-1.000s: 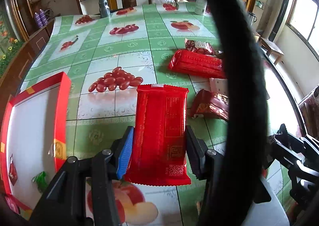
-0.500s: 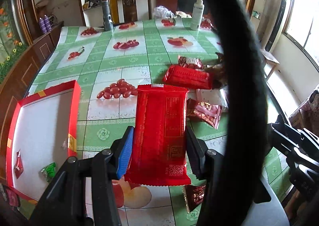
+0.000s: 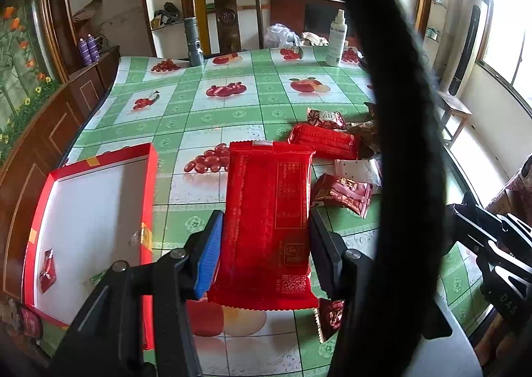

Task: Organize snacks
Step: 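Carry both held packets over the red-rimmed tray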

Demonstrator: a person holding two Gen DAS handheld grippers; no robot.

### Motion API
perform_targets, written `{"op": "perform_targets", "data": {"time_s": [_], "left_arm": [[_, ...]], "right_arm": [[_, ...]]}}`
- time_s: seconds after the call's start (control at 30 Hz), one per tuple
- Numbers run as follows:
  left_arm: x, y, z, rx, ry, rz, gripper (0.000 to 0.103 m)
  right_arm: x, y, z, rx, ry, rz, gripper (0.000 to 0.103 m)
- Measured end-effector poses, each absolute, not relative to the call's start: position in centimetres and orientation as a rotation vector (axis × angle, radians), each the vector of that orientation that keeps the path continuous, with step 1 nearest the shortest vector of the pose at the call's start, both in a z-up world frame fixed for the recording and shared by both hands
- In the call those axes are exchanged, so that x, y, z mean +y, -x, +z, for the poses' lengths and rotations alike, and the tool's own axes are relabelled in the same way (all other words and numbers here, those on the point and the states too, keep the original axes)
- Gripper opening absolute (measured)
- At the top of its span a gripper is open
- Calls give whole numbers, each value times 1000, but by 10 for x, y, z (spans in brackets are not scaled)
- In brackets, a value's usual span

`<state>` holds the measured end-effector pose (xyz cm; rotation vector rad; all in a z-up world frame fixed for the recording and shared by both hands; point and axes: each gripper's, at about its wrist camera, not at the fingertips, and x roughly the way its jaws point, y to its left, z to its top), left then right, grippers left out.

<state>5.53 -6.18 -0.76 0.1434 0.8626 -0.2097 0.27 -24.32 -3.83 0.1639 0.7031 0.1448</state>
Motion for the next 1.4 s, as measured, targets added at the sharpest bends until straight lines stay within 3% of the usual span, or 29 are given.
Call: {"op": "perform_targets", "data": {"time_s": [0.93, 1.4], "left_arm": [[-26, -54, -5, 851, -105, -127, 51], [62, -50, -7, 853, -48, 40, 51]], "right_arm": [[-208, -12, -25, 675, -105, 193, 32], [-135, -37, -21, 683, -79, 408, 32]]}}
